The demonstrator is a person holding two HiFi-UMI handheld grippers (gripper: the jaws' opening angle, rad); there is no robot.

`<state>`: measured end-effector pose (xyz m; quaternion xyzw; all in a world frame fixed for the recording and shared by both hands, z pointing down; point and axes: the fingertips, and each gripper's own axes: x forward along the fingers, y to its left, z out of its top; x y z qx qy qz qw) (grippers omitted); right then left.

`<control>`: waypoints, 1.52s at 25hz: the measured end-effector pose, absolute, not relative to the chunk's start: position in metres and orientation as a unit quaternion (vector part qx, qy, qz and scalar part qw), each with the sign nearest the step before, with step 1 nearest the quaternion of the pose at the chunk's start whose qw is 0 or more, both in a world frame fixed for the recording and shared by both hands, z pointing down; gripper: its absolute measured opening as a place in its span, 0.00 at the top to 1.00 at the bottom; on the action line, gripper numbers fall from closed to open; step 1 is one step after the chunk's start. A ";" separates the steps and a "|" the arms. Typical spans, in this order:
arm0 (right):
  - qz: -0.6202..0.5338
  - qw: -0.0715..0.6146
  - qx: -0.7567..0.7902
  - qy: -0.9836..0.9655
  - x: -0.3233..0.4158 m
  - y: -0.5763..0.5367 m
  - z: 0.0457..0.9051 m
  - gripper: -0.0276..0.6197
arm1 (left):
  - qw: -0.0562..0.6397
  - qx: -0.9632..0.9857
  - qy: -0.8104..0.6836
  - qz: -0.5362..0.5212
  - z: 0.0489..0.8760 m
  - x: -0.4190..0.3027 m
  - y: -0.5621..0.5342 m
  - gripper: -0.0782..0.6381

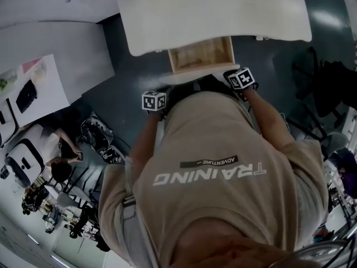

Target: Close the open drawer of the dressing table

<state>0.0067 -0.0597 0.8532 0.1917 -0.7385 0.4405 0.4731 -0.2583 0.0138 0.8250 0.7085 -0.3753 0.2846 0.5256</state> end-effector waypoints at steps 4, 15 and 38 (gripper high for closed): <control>0.445 0.477 0.195 -0.732 0.007 -0.057 0.859 0.95 | 0.537 0.689 -0.380 0.303 0.839 -0.261 0.011 0.89; 0.470 0.435 0.245 -0.728 -0.003 -0.087 0.860 0.95 | 0.540 0.688 -0.369 0.314 0.843 -0.261 -0.010 0.89; 0.434 0.437 0.252 -0.746 -0.032 -0.189 0.848 0.95 | 0.505 0.677 -0.400 0.357 0.842 -0.287 -0.111 0.89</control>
